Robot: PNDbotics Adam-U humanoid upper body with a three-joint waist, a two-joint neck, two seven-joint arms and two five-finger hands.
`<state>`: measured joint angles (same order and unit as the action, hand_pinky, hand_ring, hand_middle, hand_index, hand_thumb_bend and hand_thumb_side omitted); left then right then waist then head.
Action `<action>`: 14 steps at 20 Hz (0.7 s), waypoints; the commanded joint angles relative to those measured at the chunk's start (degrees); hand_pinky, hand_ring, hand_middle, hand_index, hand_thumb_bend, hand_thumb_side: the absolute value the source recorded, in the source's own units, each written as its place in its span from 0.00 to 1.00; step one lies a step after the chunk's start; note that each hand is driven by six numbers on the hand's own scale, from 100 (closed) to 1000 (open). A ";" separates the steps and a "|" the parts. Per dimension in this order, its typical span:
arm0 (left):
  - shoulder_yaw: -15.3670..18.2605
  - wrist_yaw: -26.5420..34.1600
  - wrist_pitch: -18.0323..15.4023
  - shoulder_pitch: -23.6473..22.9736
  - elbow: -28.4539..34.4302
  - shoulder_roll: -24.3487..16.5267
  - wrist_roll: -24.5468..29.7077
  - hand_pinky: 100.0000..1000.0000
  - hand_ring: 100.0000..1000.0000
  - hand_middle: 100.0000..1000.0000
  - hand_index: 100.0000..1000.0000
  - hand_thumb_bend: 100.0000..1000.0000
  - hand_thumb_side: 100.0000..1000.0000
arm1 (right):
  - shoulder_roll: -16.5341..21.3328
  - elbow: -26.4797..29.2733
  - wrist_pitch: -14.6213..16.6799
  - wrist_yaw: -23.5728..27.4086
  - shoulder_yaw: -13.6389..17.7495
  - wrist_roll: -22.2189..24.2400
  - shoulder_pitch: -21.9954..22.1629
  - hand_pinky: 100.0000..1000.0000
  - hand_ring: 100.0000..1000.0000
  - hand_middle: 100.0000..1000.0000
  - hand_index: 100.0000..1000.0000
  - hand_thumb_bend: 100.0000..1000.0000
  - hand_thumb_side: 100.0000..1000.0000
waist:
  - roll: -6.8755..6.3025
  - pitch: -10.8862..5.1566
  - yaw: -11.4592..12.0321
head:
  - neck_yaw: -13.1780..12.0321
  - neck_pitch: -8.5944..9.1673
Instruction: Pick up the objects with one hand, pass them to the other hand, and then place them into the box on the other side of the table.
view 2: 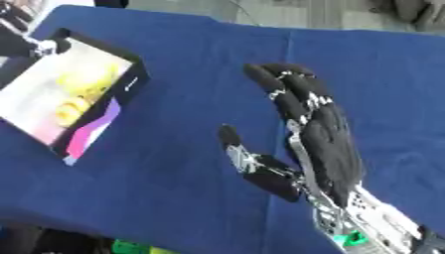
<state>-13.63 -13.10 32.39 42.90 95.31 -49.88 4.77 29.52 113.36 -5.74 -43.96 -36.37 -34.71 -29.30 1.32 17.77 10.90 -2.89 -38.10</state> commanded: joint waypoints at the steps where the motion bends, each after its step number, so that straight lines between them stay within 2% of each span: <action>1: 1.52 1.35 -12.53 0.80 3.51 -1.77 1.90 0.86 0.77 0.75 0.87 0.63 0.31 | 1.66 1.23 0.24 2.72 1.60 -1.39 0.21 0.79 0.75 0.68 0.85 0.20 0.15 | -0.28 -1.60 -0.29 | 1.61 0.49; 3: 1.90 0.63 -18.25 0.28 3.56 -2.47 10.32 0.88 0.80 0.77 0.89 0.64 0.25 | 2.42 1.23 0.87 5.30 2.67 -2.78 1.19 0.78 0.74 0.66 0.83 0.19 0.14 | -0.25 -1.94 -0.78 | 2.10 0.34; 5: 2.79 -0.53 -21.34 -0.37 2.84 -3.46 19.60 0.88 0.81 0.77 0.88 0.67 0.19 | 3.59 1.23 1.70 8.48 4.20 -4.10 2.59 0.77 0.72 0.65 0.82 0.18 0.14 | -0.31 -2.38 -1.31 | 2.38 -0.10; 7: 3.33 -1.42 -22.51 -1.24 1.84 -4.61 27.84 0.88 0.81 0.76 0.87 0.65 0.21 | 5.09 1.23 2.11 12.13 6.52 -4.77 4.18 0.77 0.72 0.64 0.81 0.15 0.13 | -0.42 -2.81 -1.81 | 2.51 -0.43; 9: 3.85 -3.05 -22.81 -1.99 1.90 -5.55 33.25 0.88 0.81 0.76 0.86 0.66 0.18 | 6.41 1.23 1.73 16.16 9.03 -3.33 5.50 0.76 0.71 0.63 0.81 0.10 0.14 | -0.52 -3.19 -2.13 | 2.43 -0.71; 12: 4.05 -5.16 -23.40 -3.00 2.90 -6.30 37.64 0.87 0.81 0.76 0.83 0.66 0.02 | 9.07 1.23 -0.72 22.61 13.13 4.15 7.39 0.77 0.70 0.63 0.80 0.07 0.12 | -0.65 -3.76 -2.50 | 2.18 -0.99; 14: 3.73 -6.99 -23.66 -3.52 3.30 -6.74 39.77 0.86 0.81 0.75 0.81 0.67 0.00 | 11.22 1.23 -3.43 24.78 15.74 12.18 8.73 0.78 0.71 0.64 0.81 0.08 0.16 | -0.67 -4.12 -2.73 | 1.96 -1.16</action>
<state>-10.74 -19.00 8.96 38.87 97.73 -54.03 42.97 38.16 113.38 -8.06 -21.04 -22.79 -26.06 -20.22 0.93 14.99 8.14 -0.71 -39.10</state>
